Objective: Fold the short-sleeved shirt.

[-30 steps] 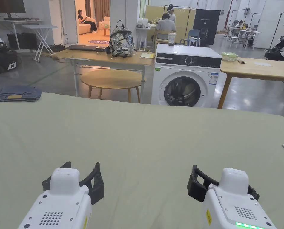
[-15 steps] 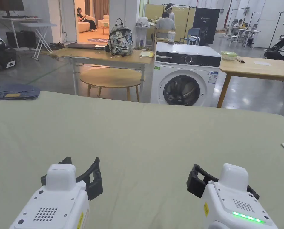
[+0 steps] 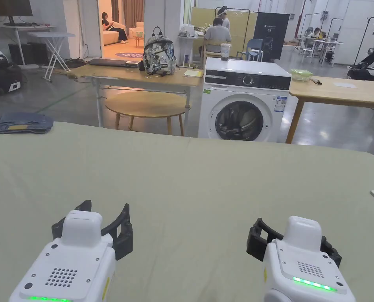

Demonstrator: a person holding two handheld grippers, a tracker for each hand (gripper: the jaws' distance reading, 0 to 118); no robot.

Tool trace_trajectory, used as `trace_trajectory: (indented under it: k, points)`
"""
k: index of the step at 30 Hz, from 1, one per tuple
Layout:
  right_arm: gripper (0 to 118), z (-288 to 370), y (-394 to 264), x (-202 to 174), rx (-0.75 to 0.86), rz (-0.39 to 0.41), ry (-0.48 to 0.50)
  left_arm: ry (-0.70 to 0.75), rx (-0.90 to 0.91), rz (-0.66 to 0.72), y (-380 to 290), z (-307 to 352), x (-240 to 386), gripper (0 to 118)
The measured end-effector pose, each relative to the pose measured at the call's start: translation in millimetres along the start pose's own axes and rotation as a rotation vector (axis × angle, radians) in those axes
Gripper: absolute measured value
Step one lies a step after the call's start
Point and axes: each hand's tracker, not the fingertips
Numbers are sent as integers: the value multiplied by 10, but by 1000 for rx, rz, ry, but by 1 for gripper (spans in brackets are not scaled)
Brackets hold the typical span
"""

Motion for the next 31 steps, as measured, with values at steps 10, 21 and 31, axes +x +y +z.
trace_trajectory:
  k: [10, 21, 31]
  points:
    - [98, -42, -21, 4, -31, 36, 25, 35, -22, -36, -40, -10, 6, 64]
    - [98, -65, -42, 63, -61, -7, 71, 36, -21, -23, -48, -43, 28, 64]
    - [98, -13, -140, 47, 102, 111, 70, 39, -13, -33, -78, -43, 60, 64]
